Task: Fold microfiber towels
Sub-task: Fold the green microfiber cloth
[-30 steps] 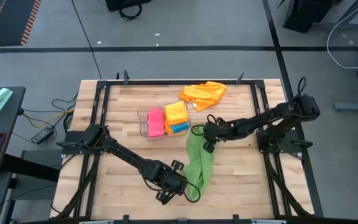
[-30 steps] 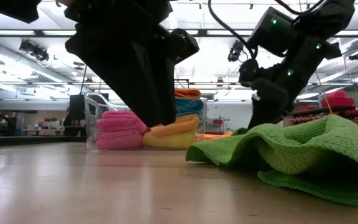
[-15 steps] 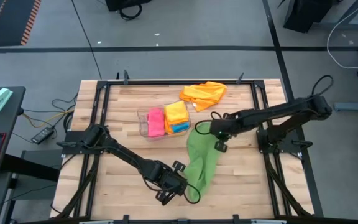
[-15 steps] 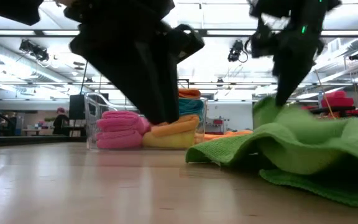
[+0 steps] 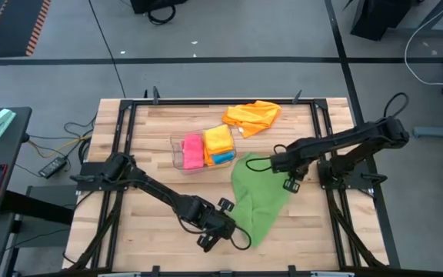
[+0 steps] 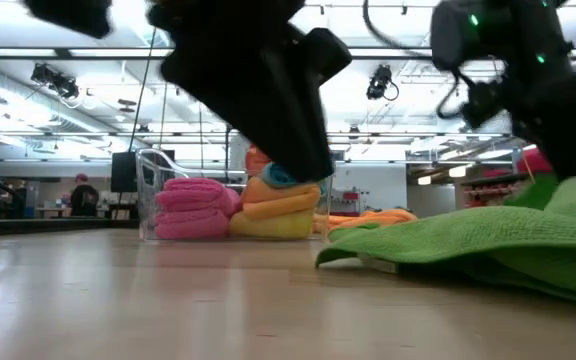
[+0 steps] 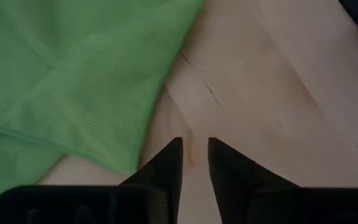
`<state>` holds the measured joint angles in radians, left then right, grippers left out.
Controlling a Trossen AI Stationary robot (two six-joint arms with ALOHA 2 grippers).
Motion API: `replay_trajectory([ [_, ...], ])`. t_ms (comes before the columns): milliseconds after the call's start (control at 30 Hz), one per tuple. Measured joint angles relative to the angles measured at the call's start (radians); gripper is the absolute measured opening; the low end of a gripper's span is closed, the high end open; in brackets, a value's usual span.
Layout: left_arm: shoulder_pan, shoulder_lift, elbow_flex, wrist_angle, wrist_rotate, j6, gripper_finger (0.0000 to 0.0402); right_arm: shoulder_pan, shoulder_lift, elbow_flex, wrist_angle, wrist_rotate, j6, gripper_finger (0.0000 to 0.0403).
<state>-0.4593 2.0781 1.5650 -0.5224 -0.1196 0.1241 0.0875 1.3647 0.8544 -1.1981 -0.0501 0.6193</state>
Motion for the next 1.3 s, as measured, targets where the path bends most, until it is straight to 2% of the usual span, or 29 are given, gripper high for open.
replay_trajectory([
  [167,0.014,0.000,0.000,0.033,0.000,0.003,0.0079,0.000,-0.006,-0.058,-0.034,-0.087,0.094,0.0040],
  [333,0.008,0.025,-0.001,0.095,-0.008,0.150,0.0110,0.029,-0.030,-0.010,-0.059,-0.107,0.123,0.0090],
  [533,0.038,0.097,-0.001,0.253,-0.137,0.155,0.0153,0.080,-0.073,0.079,-0.056,-0.037,0.163,0.0151],
  [633,0.071,0.133,-0.001,0.270,-0.185,0.124,0.0156,0.121,-0.096,0.090,0.071,0.025,0.174,0.0168],
  [833,0.100,0.153,0.007,0.119,-0.111,0.016,0.0132,0.228,-0.058,0.039,0.360,0.130,0.158,0.0174],
  [1000,0.068,0.130,0.003,0.016,-0.089,-0.065,0.0108,0.264,0.021,-0.054,0.559,0.195,0.164,0.0171],
  [1133,0.033,0.100,-0.002,-0.061,-0.065,-0.133,0.0090,0.262,0.079,-0.120,0.650,0.208,0.192,0.0171],
  [1300,-0.001,0.085,-0.002,-0.149,-0.009,-0.254,0.0072,0.262,0.111,-0.156,0.655,0.208,0.193,0.0171],
])
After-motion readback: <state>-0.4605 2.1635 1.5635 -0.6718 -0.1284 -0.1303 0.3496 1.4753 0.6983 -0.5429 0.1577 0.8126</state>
